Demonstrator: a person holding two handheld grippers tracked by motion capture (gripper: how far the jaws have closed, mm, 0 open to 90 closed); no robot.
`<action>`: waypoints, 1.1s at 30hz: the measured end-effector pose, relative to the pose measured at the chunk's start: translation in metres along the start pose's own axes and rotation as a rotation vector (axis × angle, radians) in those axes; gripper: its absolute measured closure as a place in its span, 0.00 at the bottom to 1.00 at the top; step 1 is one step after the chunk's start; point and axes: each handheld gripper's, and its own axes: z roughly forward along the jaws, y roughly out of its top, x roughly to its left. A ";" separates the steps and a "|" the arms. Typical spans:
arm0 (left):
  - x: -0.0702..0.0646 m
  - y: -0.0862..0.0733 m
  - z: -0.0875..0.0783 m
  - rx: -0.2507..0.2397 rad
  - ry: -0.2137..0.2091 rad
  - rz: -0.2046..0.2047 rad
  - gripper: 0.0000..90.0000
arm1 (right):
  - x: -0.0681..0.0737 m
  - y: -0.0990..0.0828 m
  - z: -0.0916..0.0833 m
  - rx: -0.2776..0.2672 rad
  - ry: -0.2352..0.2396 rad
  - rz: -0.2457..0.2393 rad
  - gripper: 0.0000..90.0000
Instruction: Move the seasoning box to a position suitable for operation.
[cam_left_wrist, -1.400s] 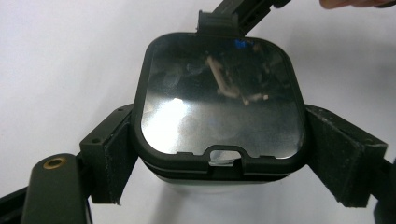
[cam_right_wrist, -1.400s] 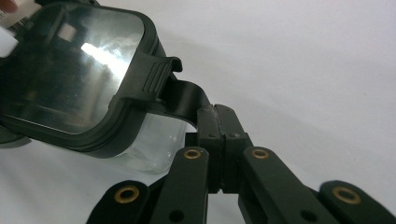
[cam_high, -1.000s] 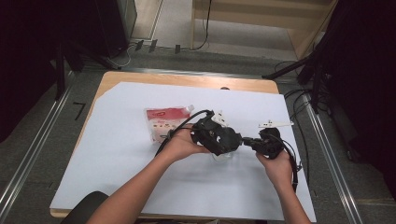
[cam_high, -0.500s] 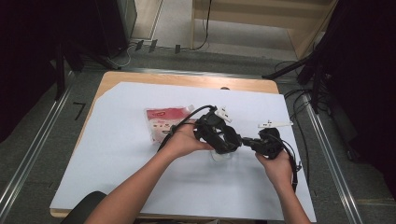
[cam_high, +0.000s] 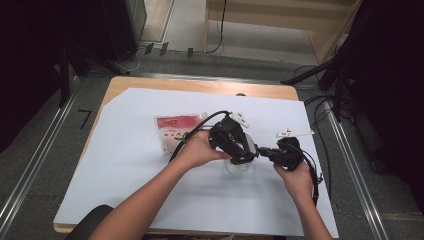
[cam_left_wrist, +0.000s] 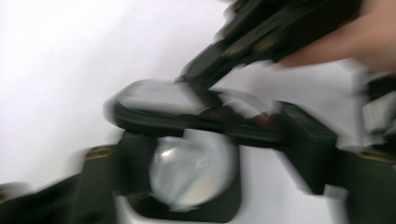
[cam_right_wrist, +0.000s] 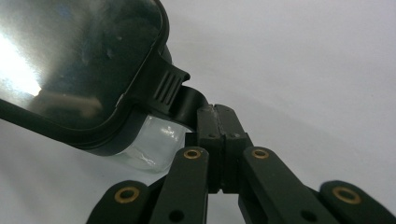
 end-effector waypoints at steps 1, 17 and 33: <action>-0.001 0.001 0.000 0.007 0.006 0.020 0.42 | 0.000 0.000 0.000 0.000 -0.001 -0.003 1.00; -0.009 0.009 -0.007 0.081 -0.019 0.134 0.73 | 0.002 -0.001 0.000 0.005 0.011 -0.001 1.00; -0.012 0.017 -0.005 0.091 -0.065 0.138 0.86 | 0.002 -0.002 0.000 0.001 0.011 0.000 1.00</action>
